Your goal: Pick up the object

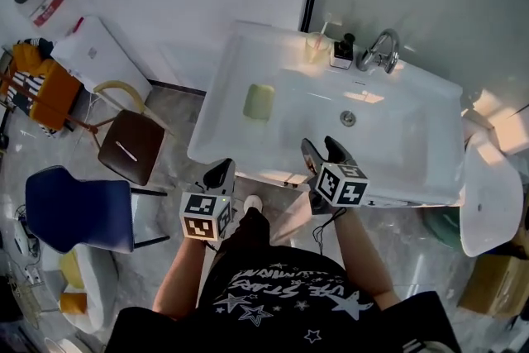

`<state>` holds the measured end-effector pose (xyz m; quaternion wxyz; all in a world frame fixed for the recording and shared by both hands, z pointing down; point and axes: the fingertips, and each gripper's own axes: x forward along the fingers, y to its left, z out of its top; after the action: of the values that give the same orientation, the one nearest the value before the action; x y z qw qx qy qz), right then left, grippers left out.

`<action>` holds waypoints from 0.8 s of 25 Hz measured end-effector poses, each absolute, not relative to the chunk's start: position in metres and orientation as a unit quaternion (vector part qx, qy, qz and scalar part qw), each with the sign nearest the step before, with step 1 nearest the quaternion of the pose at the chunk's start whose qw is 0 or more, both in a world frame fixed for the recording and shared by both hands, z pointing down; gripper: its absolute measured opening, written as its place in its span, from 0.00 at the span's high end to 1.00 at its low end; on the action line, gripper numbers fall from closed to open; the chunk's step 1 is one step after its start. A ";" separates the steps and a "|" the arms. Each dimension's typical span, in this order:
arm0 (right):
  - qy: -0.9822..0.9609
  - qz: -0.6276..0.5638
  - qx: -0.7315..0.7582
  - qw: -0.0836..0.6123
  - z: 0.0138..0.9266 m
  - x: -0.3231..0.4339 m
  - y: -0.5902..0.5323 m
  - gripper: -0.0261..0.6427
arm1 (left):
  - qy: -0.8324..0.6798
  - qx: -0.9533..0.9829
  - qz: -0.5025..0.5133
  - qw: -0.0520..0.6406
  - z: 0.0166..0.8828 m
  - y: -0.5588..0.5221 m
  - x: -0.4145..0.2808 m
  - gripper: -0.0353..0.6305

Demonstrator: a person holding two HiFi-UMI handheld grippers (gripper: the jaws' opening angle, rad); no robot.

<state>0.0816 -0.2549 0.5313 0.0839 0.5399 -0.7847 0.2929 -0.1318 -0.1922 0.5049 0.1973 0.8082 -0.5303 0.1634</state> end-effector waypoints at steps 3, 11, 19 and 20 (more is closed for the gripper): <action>-0.781 0.300 0.539 0.099 0.540 0.063 -0.288 0.56 | -0.520 0.813 0.177 0.196 0.510 -0.225 -0.142 0.92; -0.768 0.345 0.520 0.147 0.578 0.016 -0.351 0.56 | -0.508 0.812 0.185 0.220 0.528 -0.292 -0.168 0.92; -0.749 0.392 0.504 0.176 0.611 -0.019 -0.381 0.62 | -0.494 0.813 0.194 0.239 0.546 -0.325 -0.187 0.92; -0.746 0.397 0.504 0.179 0.614 -0.021 -0.384 0.64 | -0.492 0.813 0.196 0.241 0.548 -0.327 -0.188 0.92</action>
<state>-0.0215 -0.3836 0.6136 0.1787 0.5037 -0.7462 0.3968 -0.1882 -0.3273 0.5479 0.2405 0.8134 -0.4922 0.1956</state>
